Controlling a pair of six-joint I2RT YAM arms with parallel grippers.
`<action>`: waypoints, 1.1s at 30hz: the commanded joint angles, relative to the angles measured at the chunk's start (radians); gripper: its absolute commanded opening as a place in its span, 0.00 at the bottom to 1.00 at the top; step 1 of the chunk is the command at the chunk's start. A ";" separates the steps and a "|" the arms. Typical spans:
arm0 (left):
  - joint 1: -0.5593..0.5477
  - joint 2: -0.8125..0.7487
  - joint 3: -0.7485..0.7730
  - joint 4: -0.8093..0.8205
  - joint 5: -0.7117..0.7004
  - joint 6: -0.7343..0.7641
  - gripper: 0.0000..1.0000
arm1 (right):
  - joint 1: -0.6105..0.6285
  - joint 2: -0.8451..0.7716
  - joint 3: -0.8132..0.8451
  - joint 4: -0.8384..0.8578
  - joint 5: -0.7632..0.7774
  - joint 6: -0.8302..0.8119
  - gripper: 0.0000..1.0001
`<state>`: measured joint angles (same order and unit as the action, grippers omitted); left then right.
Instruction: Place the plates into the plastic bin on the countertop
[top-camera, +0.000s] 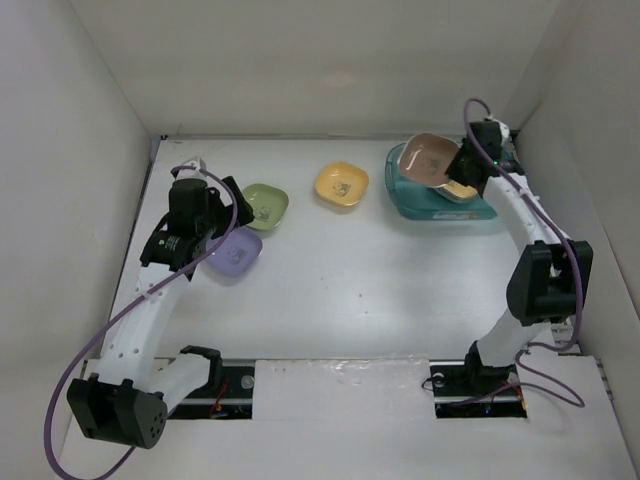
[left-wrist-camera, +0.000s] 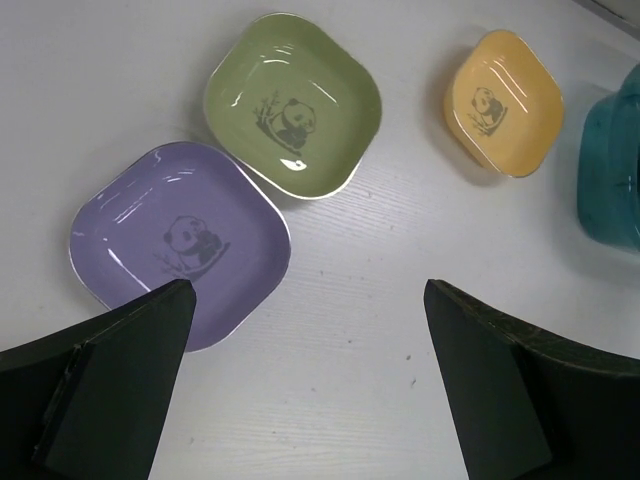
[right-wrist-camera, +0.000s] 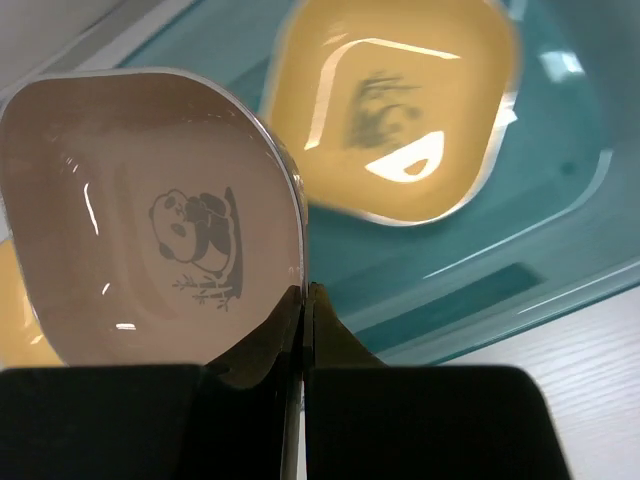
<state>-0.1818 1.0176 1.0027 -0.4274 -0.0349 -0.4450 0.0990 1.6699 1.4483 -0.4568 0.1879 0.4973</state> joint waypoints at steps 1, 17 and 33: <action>0.001 -0.024 -0.013 0.055 0.059 0.032 1.00 | -0.125 0.050 0.026 0.015 -0.123 0.001 0.00; 0.001 -0.033 -0.042 0.073 0.113 0.043 1.00 | -0.266 0.121 0.097 0.093 -0.171 -0.011 0.98; 0.001 -0.005 -0.032 0.033 0.000 0.002 1.00 | 0.353 0.301 0.262 0.102 -0.157 -0.140 0.95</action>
<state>-0.1818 1.0145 0.9726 -0.3965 -0.0185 -0.4355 0.4454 1.8702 1.6444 -0.3798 0.0666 0.3973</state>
